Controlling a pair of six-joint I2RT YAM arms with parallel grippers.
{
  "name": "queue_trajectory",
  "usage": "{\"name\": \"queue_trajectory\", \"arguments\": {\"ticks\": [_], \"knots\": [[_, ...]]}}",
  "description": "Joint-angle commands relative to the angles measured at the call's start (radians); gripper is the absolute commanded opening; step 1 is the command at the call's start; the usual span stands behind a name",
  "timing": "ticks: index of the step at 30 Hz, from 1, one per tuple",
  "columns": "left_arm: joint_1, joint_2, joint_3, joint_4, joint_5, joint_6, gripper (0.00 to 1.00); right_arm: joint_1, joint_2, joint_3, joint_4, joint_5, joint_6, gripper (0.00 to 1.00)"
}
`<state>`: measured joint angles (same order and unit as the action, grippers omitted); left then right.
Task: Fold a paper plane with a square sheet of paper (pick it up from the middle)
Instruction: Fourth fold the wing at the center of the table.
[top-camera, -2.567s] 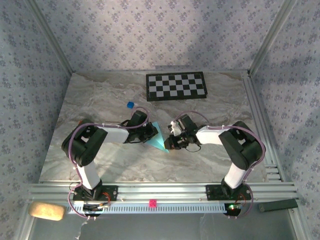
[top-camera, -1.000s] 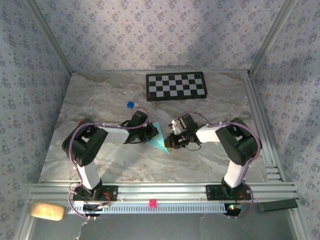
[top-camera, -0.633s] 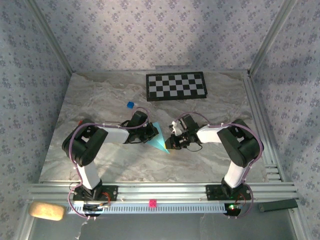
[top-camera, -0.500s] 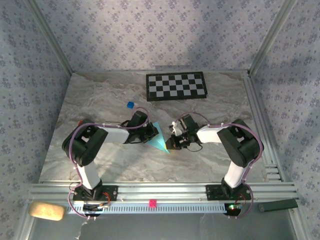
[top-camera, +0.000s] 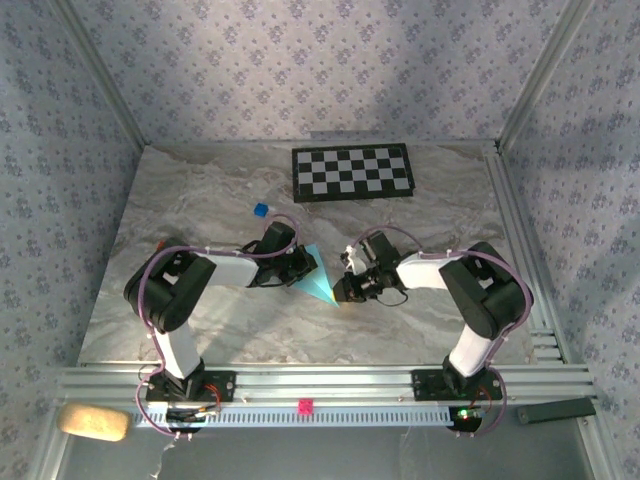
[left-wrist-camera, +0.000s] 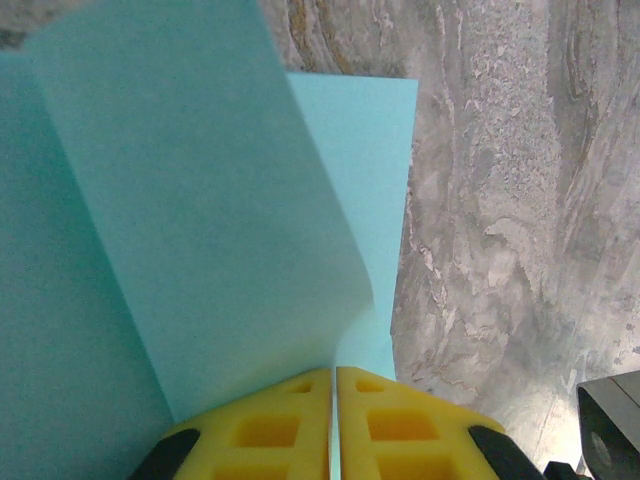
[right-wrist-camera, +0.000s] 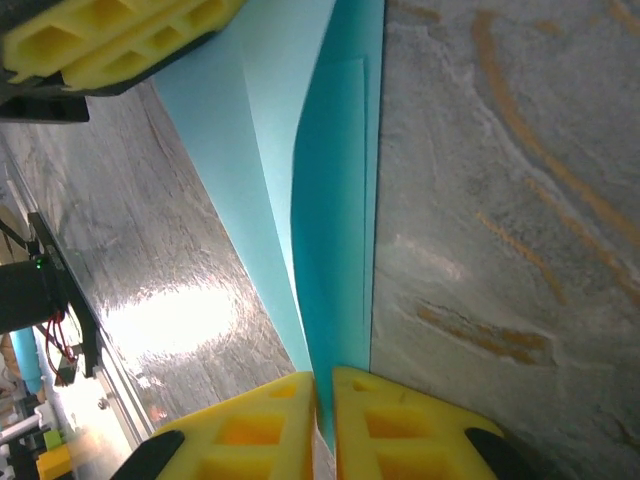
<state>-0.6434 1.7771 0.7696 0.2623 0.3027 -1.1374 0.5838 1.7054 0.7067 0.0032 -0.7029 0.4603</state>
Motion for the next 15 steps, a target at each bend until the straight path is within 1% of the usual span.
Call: {"name": "queue_trajectory", "arguments": {"ticks": [1, 4, 7, 9, 12, 15], "knots": [[0.008, 0.038, -0.026, -0.048, -0.034, 0.008, 0.1, 0.0, 0.004, -0.024, -0.117, 0.04, -0.037, 0.14], [0.008, 0.038, -0.026, -0.046, -0.033, 0.008, 0.1, 0.001, 0.02, -0.023, -0.123, 0.048, -0.04, 0.11], [0.01, 0.036, -0.027, -0.048, -0.034, 0.007, 0.1, 0.004, 0.025, -0.031, -0.108, 0.036, -0.036, 0.06], [0.009, 0.036, -0.026, -0.047, -0.034, 0.006, 0.1, 0.004, 0.028, -0.032, -0.114, 0.033, -0.037, 0.04], [0.009, 0.036, -0.026, -0.049, -0.034, 0.006, 0.1, 0.002, 0.021, -0.036, -0.12, 0.041, -0.036, 0.05], [0.01, 0.038, -0.026, -0.048, -0.035, 0.007, 0.1, 0.001, 0.006, -0.039, -0.13, 0.042, -0.032, 0.1]]}}
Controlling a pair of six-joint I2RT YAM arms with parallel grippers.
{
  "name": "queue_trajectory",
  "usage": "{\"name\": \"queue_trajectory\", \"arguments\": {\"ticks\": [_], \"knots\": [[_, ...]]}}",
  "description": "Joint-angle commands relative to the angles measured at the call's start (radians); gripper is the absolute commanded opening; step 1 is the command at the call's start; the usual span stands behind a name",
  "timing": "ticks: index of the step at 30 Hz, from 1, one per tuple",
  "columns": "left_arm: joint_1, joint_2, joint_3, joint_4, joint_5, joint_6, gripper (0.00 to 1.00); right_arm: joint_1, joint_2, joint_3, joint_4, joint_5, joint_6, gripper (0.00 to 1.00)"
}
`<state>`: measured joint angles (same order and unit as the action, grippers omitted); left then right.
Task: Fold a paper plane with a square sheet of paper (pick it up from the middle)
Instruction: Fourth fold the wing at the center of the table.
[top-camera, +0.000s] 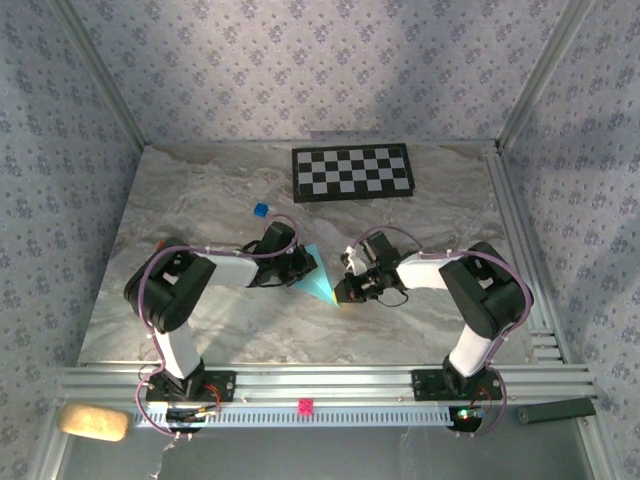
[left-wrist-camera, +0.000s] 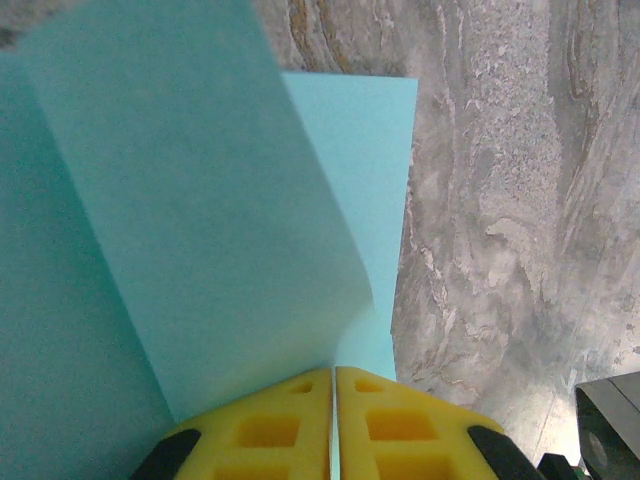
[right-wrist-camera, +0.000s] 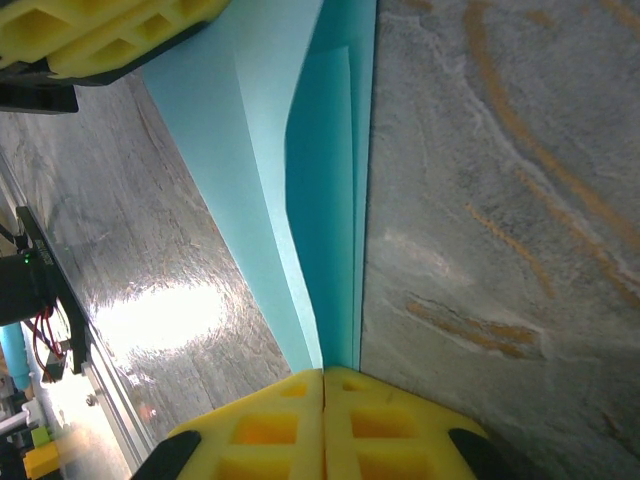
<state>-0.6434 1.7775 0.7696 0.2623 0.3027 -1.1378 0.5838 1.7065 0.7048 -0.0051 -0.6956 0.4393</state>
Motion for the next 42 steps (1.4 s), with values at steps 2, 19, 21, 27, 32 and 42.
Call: {"name": "queue_trajectory", "arguments": {"ticks": [2, 19, 21, 27, 32, 42], "knots": [[0.01, 0.037, -0.028, -0.048, -0.034, 0.007, 0.1, 0.001, -0.006, -0.036, -0.13, 0.032, -0.014, 0.12], [0.008, 0.037, -0.027, -0.051, -0.034, 0.007, 0.1, 0.004, 0.003, -0.045, -0.155, 0.056, -0.027, 0.05], [0.009, 0.036, -0.027, -0.051, -0.034, 0.006, 0.1, 0.005, -0.009, -0.052, -0.156, 0.059, -0.024, 0.11], [0.008, 0.036, -0.026, -0.051, -0.034, 0.005, 0.1, 0.008, -0.02, -0.05, -0.181, 0.074, -0.042, 0.13], [0.008, 0.037, -0.026, -0.052, -0.034, 0.006, 0.1, 0.012, 0.001, -0.047, -0.184, 0.091, -0.044, 0.05], [0.01, 0.036, -0.028, -0.052, -0.034, 0.008, 0.1, 0.011, -0.053, -0.037, -0.173, 0.085, -0.01, 0.12]]}}
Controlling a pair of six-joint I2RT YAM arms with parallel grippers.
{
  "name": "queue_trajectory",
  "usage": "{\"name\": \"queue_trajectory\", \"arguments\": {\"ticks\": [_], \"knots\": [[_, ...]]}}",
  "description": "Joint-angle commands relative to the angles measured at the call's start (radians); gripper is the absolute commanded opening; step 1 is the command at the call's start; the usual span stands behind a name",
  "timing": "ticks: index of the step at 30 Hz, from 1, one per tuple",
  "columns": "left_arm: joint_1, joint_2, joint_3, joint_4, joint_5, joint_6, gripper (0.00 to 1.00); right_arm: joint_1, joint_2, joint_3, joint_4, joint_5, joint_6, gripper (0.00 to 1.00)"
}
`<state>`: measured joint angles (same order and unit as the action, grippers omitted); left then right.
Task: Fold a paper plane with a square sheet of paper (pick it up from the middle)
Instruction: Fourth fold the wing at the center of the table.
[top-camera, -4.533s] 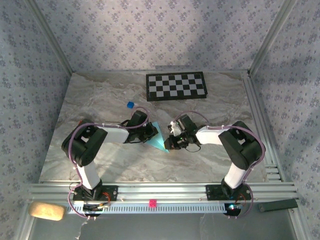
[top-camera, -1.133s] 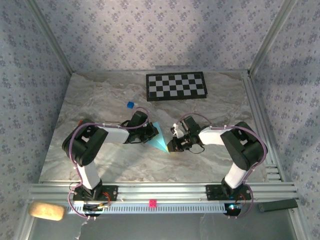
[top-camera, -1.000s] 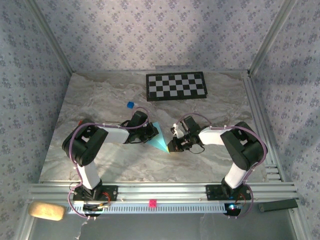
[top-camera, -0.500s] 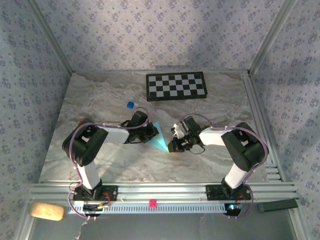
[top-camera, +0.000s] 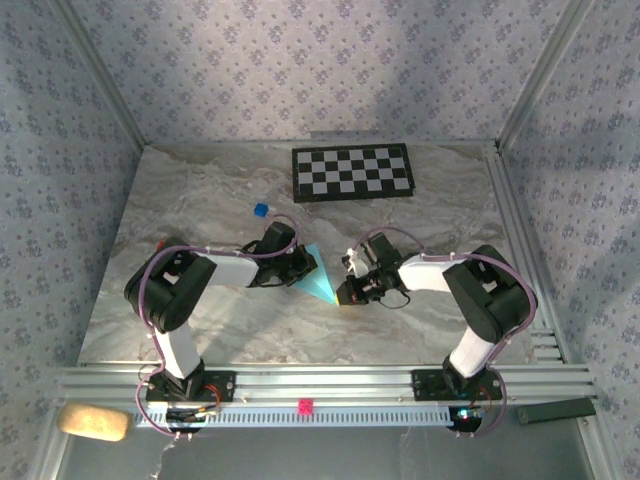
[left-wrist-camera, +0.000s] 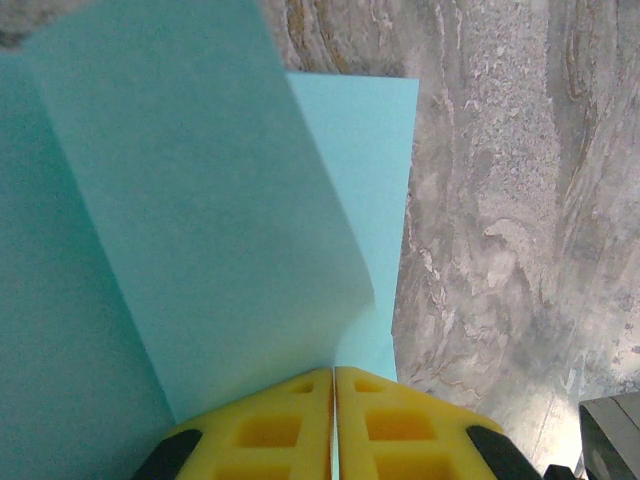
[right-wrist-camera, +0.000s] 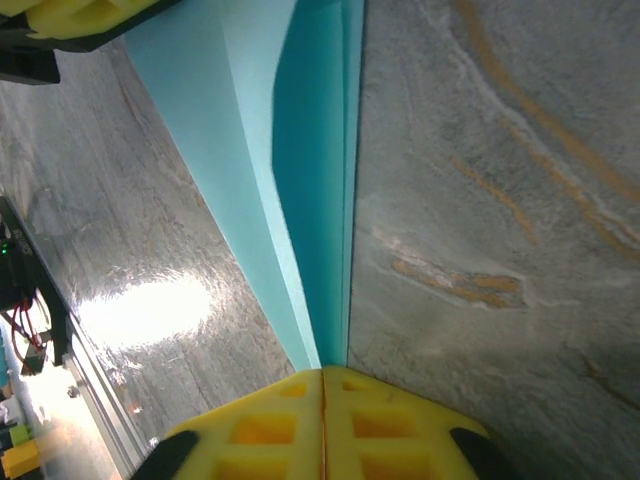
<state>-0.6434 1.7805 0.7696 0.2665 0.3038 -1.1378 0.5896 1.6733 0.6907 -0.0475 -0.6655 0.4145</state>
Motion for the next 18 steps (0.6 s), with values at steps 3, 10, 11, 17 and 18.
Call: {"name": "queue_trajectory", "arguments": {"ticks": [3, 10, 11, 17, 18], "knots": [[0.008, 0.033, -0.028, -0.058, -0.036, 0.009, 0.1, -0.003, -0.086, -0.011, -0.12, 0.054, 0.042, 0.17], [0.009, 0.033, -0.026, -0.06, -0.036, 0.012, 0.1, 0.0, -0.128, 0.051, -0.07, -0.024, 0.082, 0.13], [0.01, 0.033, -0.026, -0.059, -0.036, 0.013, 0.1, 0.009, -0.12, 0.068, -0.067, -0.034, 0.083, 0.11], [0.01, 0.037, -0.026, -0.056, -0.035, 0.012, 0.1, 0.066, -0.012, 0.152, -0.063, -0.017, 0.089, 0.02], [0.01, 0.037, -0.026, -0.057, -0.035, 0.013, 0.1, 0.072, 0.008, 0.165, -0.065, -0.014, 0.09, 0.01]]}}
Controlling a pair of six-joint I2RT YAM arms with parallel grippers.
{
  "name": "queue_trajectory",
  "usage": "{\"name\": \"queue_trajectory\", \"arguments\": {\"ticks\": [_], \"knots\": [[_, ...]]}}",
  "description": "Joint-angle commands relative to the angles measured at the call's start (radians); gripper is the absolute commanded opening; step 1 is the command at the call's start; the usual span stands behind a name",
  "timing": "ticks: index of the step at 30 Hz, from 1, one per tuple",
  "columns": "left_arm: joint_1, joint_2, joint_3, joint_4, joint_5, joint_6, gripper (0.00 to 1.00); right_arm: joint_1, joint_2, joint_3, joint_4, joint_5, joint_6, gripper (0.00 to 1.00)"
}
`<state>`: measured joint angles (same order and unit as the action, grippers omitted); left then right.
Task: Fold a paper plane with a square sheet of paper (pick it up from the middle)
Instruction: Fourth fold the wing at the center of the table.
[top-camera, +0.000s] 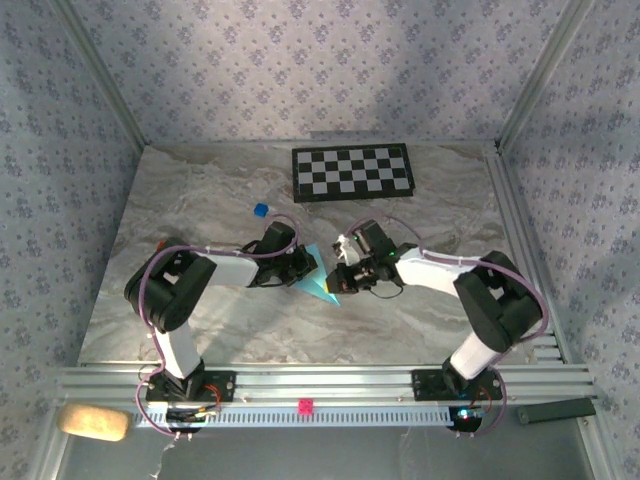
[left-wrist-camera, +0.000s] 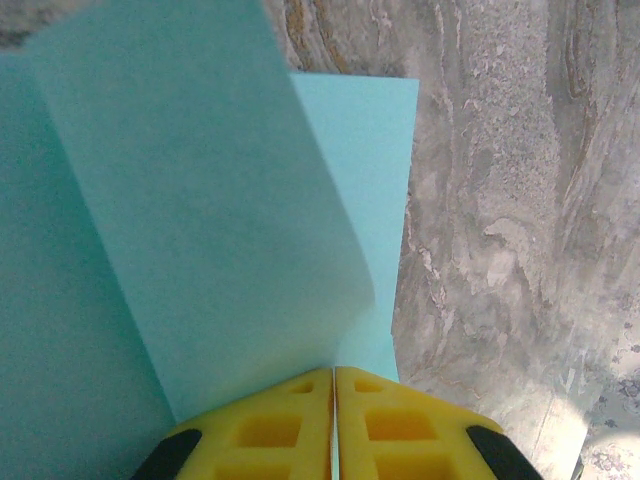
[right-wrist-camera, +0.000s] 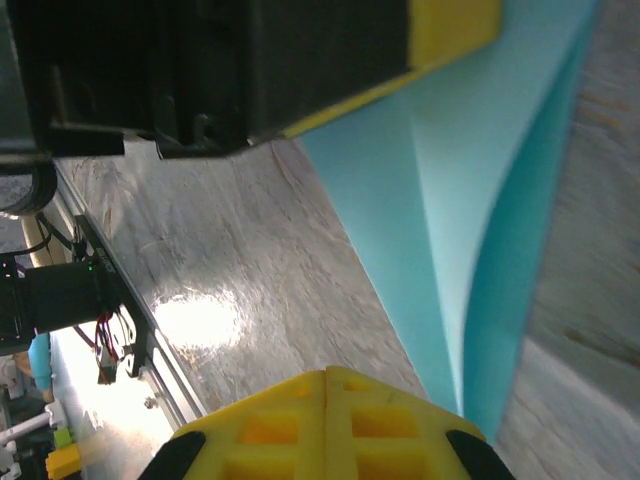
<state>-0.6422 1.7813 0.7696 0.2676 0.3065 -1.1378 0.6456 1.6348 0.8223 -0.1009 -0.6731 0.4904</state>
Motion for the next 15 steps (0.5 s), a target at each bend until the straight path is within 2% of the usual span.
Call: {"name": "queue_trajectory", "arguments": {"ticks": [1, 7, 15], "knots": [[0.009, 0.035, -0.026, -0.058, -0.038, 0.013, 0.1, 0.022, 0.064, 0.043, -0.017, 0.0, 0.013, 0.01], [0.008, 0.032, -0.031, -0.056, -0.038, 0.013, 0.1, 0.025, 0.107, 0.039, -0.035, 0.079, 0.011, 0.01], [0.008, 0.035, -0.03, -0.054, -0.038, 0.013, 0.09, -0.001, 0.116, -0.022, 0.002, 0.068, 0.019, 0.01]]}}
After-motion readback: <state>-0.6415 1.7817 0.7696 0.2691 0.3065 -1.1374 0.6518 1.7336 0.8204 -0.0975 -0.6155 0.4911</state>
